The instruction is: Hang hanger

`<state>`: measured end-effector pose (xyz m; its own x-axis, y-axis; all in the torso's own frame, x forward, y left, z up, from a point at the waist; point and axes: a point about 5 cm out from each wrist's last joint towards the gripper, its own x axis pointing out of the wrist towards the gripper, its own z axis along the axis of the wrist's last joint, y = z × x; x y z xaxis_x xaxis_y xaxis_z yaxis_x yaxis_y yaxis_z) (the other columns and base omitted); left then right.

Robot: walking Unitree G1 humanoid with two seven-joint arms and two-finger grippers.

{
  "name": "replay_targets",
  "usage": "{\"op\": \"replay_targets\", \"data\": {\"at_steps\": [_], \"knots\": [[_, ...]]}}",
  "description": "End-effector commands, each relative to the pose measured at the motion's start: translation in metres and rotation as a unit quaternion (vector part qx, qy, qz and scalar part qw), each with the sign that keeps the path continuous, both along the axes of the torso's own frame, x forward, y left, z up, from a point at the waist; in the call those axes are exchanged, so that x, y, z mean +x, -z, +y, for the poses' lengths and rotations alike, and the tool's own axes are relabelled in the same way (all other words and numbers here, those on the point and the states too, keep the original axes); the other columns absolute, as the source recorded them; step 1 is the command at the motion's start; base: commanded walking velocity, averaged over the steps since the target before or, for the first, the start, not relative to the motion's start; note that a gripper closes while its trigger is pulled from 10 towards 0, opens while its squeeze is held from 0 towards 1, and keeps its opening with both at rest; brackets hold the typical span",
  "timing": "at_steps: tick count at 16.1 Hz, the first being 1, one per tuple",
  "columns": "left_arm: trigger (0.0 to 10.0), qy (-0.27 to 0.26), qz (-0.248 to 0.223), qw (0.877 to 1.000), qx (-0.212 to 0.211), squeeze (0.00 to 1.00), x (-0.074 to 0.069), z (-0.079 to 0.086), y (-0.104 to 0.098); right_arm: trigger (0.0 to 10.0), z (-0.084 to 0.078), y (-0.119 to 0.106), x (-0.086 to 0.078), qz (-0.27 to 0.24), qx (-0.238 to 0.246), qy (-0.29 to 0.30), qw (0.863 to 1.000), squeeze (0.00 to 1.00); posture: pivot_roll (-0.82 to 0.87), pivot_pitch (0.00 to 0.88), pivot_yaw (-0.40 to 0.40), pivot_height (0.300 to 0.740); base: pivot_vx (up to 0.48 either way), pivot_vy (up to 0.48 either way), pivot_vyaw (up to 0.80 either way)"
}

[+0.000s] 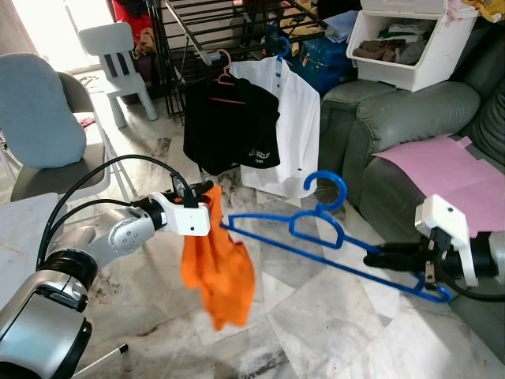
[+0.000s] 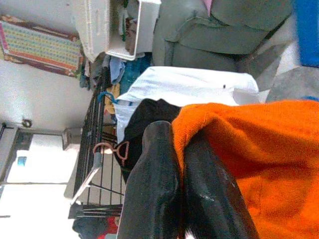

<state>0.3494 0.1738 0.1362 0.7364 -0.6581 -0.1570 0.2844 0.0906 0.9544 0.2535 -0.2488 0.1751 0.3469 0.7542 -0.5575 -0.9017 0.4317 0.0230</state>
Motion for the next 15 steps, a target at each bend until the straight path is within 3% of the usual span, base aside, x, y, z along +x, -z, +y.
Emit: {"op": "replay_targets", "data": {"at_steps": [1, 5, 7, 11, 12, 15], "knots": [[10.0, 0.0, -0.023, 1.0, -0.016, 0.0, 0.006, -0.001, -0.013, 10.0, 0.005, -0.003, -0.001, -0.001, 0.013, -0.016, 1.0, 0.0, -0.2, 0.0, 0.065, 0.74, 0.0, 0.0, 0.0], [10.0, 0.02, -0.03, 0.996, -0.079, 0.0, 0.005, -0.011, -0.024, 10.0, 0.013, 0.032, 0.009, 0.017, 0.029, 0.023, 0.999, 0.0, -0.19, 0.0, 0.062, 0.74, 0.0, 0.0, 0.0], [10.0, 0.042, -0.041, 0.988, -0.142, 0.0, 0.004, -0.022, -0.039, 10.0, 0.02, 0.059, 0.013, 0.044, 0.043, 0.052, 0.997, 0.0, -0.18, 0.0, 0.052, 0.74, 0.0, 0.0, 0.0], [10.0, 0.076, -0.052, 0.978, -0.186, 0.0, 0.001, -0.035, -0.052, 10.0, 0.024, 0.081, 0.021, 0.057, 0.045, 0.1, 0.992, 0.0, -0.17, 0.0, 0.045, 0.74, 0.0, 0.0, 0.0], [10.0, 0.091, -0.052, 0.969, -0.222, 0.0, -0.002, -0.042, -0.059, 10.0, 0.026, 0.089, 0.021, 0.078, 0.061, 0.112, 0.989, 0.0, -0.17, 0.0, 0.041, 0.74, 0.0, 0.0, 0.0], [10.0, 0.137, -0.018, 0.959, -0.247, 0.0, -0.015, -0.062, -0.057, 10.0, 0.022, 0.106, 0.024, 0.096, 0.048, 0.144, 0.984, 0.0, -0.17, 0.0, 0.035, 0.74, 0.0, 0.0, 0.0]]}}
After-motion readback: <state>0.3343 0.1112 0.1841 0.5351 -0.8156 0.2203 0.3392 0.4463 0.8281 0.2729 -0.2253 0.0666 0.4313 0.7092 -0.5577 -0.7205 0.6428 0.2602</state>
